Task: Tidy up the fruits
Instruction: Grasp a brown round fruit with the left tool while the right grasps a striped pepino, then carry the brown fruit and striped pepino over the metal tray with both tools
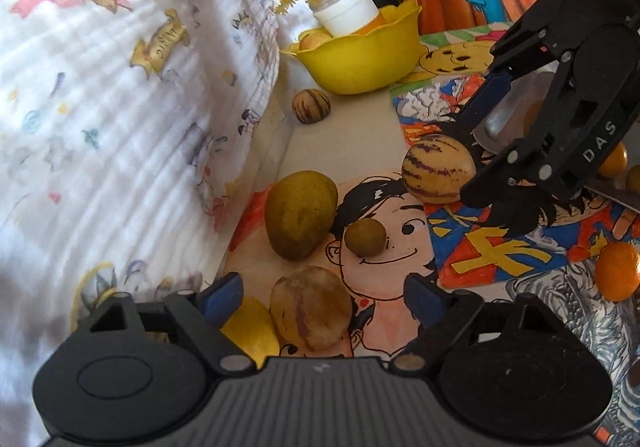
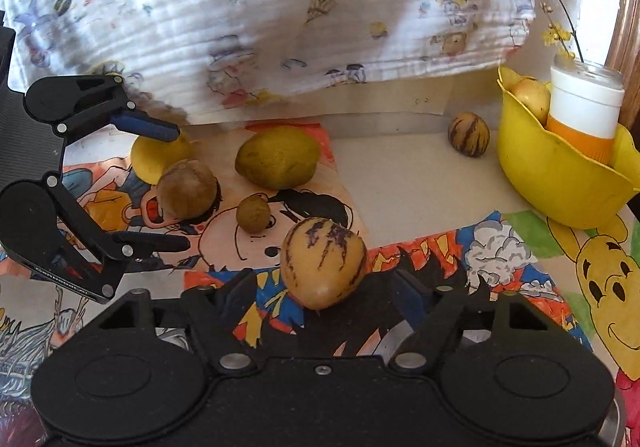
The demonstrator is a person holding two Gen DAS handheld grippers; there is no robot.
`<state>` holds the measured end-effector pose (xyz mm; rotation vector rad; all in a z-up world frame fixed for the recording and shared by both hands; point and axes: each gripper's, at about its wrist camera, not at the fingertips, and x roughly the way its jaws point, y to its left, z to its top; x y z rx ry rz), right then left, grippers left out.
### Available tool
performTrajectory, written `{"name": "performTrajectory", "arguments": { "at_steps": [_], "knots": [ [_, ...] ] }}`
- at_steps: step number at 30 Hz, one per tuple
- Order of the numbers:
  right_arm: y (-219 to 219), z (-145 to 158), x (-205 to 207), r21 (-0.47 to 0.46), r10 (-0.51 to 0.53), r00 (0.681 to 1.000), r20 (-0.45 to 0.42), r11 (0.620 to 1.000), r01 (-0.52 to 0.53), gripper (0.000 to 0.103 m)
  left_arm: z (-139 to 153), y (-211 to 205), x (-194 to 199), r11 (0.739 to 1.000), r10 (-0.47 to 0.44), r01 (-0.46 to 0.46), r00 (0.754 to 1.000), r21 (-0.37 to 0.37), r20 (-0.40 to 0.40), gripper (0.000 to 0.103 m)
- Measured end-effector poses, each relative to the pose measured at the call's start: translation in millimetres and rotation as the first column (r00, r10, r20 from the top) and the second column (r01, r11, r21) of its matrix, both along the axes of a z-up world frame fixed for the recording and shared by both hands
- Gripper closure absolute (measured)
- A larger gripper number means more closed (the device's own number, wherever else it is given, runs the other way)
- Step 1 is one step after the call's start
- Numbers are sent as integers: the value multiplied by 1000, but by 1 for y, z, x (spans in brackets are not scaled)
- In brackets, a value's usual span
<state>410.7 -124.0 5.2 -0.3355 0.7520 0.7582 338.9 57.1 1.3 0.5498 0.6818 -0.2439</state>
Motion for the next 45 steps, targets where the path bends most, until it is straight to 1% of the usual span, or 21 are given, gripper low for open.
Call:
{"name": "performTrajectory", "arguments": {
  "at_steps": [2,8,12,16,21,24,25,29,32,36,38,42,45],
  "knots": [
    [1,-1,3,6,1,1000,-5,1000,-1,29,-1,-1,4,1000,3,-3,1000,16,-5,18],
    [6,-7,11,0,4,1000,-28,1000,-4,31,-3,-6,12,998,17,-16,1000,59,-18,24],
    [8,-9,13,1,6,1000,-29,1000,-6,35,-5,-9,16,994,20,-17,999,111,-28,25],
    [10,-11,15,8,4,999,-36,1000,-4,41,-6,-12,16,986,31,-25,999,164,-34,31],
    [12,-14,16,8,4,999,-36,1000,-3,45,-9,-18,14,974,19,-9,999,225,-45,37],
    [13,-16,18,14,-1,999,-39,1000,2,47,-13,-23,12,967,-6,21,998,255,-62,45],
    [12,-17,18,16,-3,999,-41,1000,4,47,-15,-25,12,965,-11,31,997,262,-79,51],
    [11,-19,19,31,-13,999,-45,999,14,47,-19,-30,10,956,-4,23,998,294,-67,52],
    [11,-19,19,39,-19,999,-46,999,21,47,-19,-31,10,956,0,19,998,293,-64,53],
    [9,-18,18,50,-21,999,-41,998,23,48,-19,-30,8,962,23,-10,999,272,-43,55],
    [7,-18,17,65,-19,999,-44,998,22,48,-18,-30,6,970,40,-30,999,243,-34,55],
    [1,-17,16,96,-18,998,-64,995,24,48,-15,-29,-1,983,44,-37,999,180,-32,55],
    [-4,-14,12,115,-12,997,-70,993,20,48,-11,-27,-3,992,66,-61,997,111,-44,55]
  ]
}}
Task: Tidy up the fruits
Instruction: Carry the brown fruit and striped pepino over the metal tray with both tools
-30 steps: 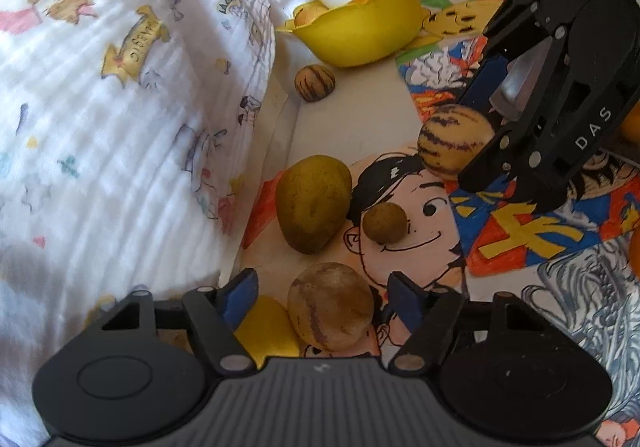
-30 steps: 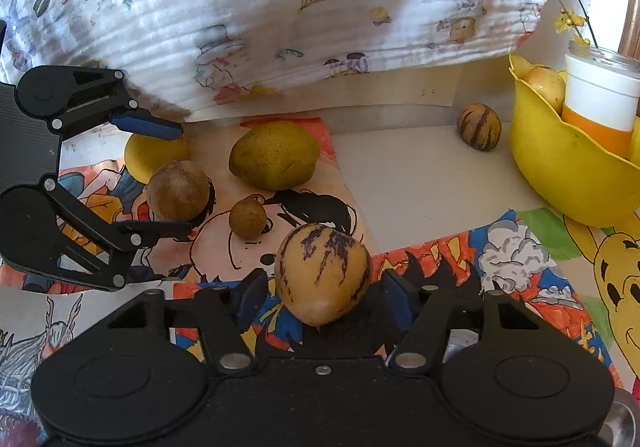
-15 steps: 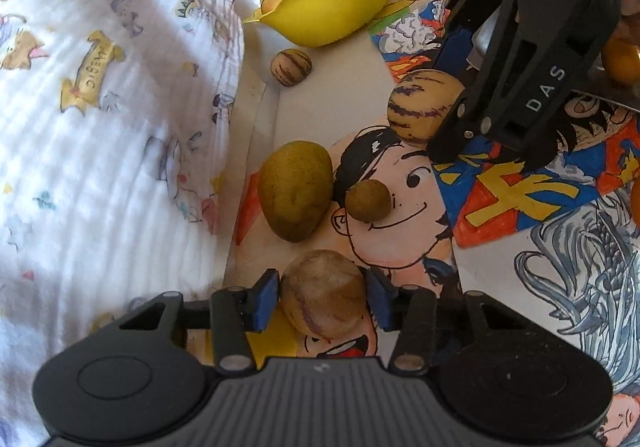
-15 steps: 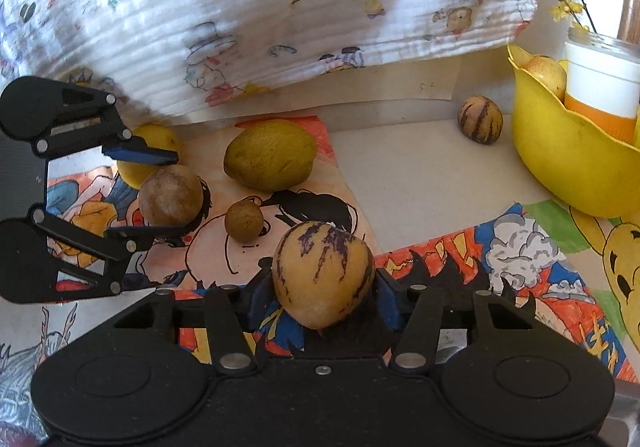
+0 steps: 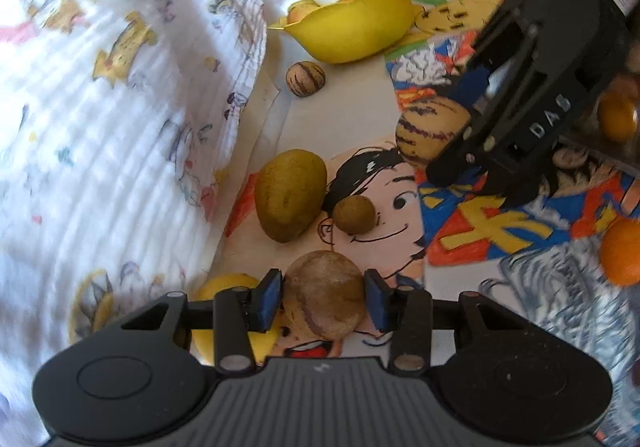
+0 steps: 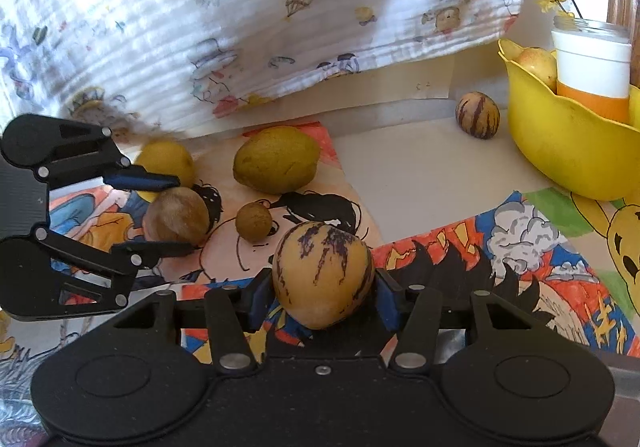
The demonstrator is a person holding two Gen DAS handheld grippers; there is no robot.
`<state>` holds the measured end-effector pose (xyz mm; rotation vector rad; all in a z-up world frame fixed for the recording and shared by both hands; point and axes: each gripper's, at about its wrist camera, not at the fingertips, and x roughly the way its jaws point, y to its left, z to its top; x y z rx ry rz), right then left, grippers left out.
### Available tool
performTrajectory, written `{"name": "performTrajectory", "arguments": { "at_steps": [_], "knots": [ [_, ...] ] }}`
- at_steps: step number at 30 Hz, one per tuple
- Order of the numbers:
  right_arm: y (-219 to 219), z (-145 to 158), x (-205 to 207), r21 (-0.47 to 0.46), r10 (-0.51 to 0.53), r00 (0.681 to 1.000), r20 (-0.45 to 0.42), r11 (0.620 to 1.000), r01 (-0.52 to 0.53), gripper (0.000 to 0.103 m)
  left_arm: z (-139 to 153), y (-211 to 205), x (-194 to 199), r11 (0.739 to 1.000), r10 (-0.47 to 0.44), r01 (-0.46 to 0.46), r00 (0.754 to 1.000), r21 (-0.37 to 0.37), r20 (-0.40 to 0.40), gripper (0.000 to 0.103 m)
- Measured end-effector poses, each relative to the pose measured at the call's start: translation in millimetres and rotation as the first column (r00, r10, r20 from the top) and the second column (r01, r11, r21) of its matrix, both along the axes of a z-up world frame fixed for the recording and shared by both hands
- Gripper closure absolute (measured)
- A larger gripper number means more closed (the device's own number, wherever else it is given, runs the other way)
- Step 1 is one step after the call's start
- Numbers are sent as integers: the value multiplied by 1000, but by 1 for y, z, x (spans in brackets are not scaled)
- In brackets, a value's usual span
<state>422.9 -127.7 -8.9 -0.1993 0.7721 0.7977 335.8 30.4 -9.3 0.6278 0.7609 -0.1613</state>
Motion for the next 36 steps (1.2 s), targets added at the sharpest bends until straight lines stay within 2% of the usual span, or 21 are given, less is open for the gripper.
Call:
{"name": "performTrajectory", "arguments": {
  "at_steps": [4,7,10,18,23,30,36],
  "knots": [
    [-5,6,-6,21,-1,1000,4,1000,1,48,9,8,-1,991,54,-57,998,-118,-23,56],
    [-12,11,-12,35,-4,1000,6,999,3,48,16,16,-3,971,89,-96,995,-220,-40,56],
    [-20,16,-18,46,-10,1000,8,999,10,48,22,18,-6,953,101,-109,994,-283,-43,56],
    [-43,31,-31,74,-35,999,25,997,33,48,26,7,-10,935,134,-147,989,-322,-62,56],
    [-60,37,-39,87,-51,998,35,995,48,49,40,8,-13,892,150,-165,986,-420,-68,56],
    [-101,47,-50,99,-116,991,59,989,110,48,53,-21,-12,865,118,-121,992,-487,-37,56],
    [-147,47,-60,82,-188,978,87,980,181,48,61,-58,-9,831,75,-67,997,-553,-9,56]
  ]
}}
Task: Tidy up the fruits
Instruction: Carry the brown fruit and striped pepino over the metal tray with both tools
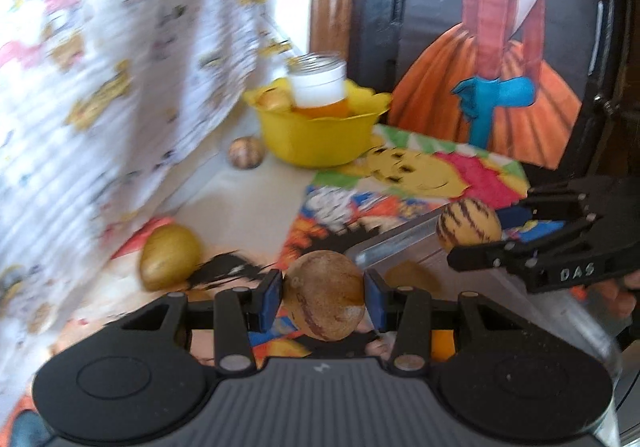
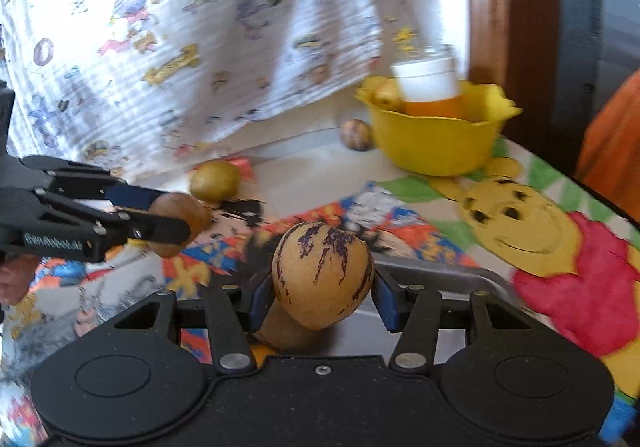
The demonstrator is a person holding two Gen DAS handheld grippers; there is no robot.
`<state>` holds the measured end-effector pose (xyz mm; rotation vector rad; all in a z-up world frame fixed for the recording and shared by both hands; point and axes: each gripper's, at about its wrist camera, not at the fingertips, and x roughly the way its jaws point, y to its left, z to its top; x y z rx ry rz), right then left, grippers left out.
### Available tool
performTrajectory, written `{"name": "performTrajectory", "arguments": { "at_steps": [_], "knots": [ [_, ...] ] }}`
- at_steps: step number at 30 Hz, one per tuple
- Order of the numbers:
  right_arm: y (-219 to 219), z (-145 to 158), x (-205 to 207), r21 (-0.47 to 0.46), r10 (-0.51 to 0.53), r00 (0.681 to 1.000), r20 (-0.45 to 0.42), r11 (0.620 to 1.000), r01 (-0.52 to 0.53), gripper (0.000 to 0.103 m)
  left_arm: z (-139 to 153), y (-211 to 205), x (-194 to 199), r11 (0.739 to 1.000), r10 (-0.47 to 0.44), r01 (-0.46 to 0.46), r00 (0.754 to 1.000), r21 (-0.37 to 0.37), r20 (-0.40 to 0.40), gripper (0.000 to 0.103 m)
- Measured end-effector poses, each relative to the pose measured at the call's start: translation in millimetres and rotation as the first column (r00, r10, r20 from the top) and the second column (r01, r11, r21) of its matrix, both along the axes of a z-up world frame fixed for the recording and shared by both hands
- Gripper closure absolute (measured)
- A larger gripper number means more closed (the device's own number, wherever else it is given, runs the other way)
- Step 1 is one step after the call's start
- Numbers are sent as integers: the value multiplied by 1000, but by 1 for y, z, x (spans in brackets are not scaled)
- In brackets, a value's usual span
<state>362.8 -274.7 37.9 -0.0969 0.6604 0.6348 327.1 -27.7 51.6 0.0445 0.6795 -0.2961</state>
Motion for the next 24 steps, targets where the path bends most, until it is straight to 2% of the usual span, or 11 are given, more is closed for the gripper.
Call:
{"name": "performTrajectory", "arguments": {
  "at_steps": [6,11,16,24],
  "knots": [
    [-45,-10,-18,-12,-58,998,8,998,58,48,-1,-36,-1,998,-46,46,999,-43,6,56],
    [-69,-20,-35,-18,-72,997,11,997,72,48,-7,-52,-18,995,-84,83,996,-58,-13,56],
    [-76,-27,-50,-6,-65,998,8,998,65,49,-12,-61,-44,993,-108,107,994,-56,-21,56],
    [-71,-38,-70,-13,-53,998,21,998,53,48,-23,-68,-74,996,-79,77,996,-43,-39,56]
  ]
}}
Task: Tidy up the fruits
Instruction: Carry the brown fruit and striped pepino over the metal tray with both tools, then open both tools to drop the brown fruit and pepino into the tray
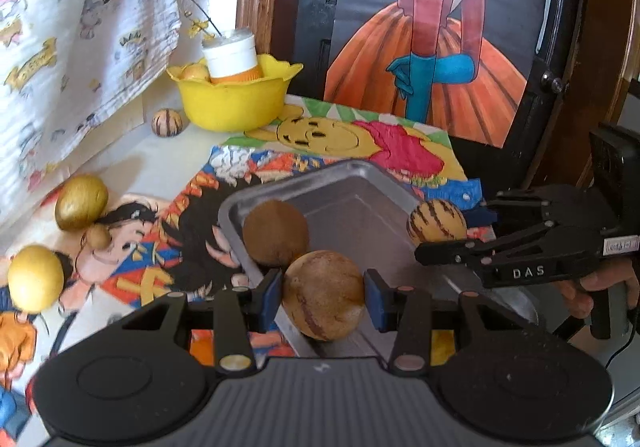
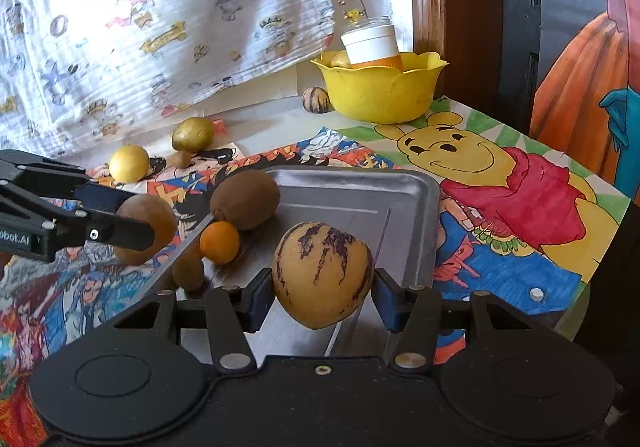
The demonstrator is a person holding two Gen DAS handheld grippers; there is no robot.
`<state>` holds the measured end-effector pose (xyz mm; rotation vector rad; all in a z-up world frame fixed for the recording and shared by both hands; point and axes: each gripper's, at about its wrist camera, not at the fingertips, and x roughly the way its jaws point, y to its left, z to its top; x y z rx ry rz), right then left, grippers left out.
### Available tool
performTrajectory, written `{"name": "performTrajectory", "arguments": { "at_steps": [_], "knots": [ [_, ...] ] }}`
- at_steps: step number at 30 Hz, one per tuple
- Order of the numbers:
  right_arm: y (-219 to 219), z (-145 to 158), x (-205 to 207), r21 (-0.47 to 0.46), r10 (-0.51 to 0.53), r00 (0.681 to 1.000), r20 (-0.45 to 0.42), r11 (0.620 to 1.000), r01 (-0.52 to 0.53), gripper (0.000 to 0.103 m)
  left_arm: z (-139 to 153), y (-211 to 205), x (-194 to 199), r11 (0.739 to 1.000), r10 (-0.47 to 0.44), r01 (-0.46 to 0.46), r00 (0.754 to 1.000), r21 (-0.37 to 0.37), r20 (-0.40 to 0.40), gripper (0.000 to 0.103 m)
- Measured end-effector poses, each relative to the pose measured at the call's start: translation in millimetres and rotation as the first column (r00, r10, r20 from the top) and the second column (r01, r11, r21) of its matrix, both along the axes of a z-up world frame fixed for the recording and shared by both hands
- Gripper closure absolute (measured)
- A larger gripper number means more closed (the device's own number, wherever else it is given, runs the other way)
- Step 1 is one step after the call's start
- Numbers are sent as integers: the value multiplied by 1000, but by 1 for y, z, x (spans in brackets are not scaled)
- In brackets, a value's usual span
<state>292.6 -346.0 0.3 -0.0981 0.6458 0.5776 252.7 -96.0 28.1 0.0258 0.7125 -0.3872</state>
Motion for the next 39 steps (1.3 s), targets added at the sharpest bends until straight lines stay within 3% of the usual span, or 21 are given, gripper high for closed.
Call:
{"name": "performTrajectory", "arguments": {
  "at_steps": [13,33,39],
  "knots": [
    [8,-11,-13,-68,17,998,55,998,-14,48,-23,-11,-8,1000,-2,0,996,-16,-88,55],
    [4,-20,-16,-79,5,999,49,997,-1,48,-26,-11,-8,999,16,-21,994,-46,-107,52],
    [2,-18,-23,-73,-21,997,69,997,26,41,-28,-6,-12,996,34,-42,994,-78,-102,40]
  ]
}}
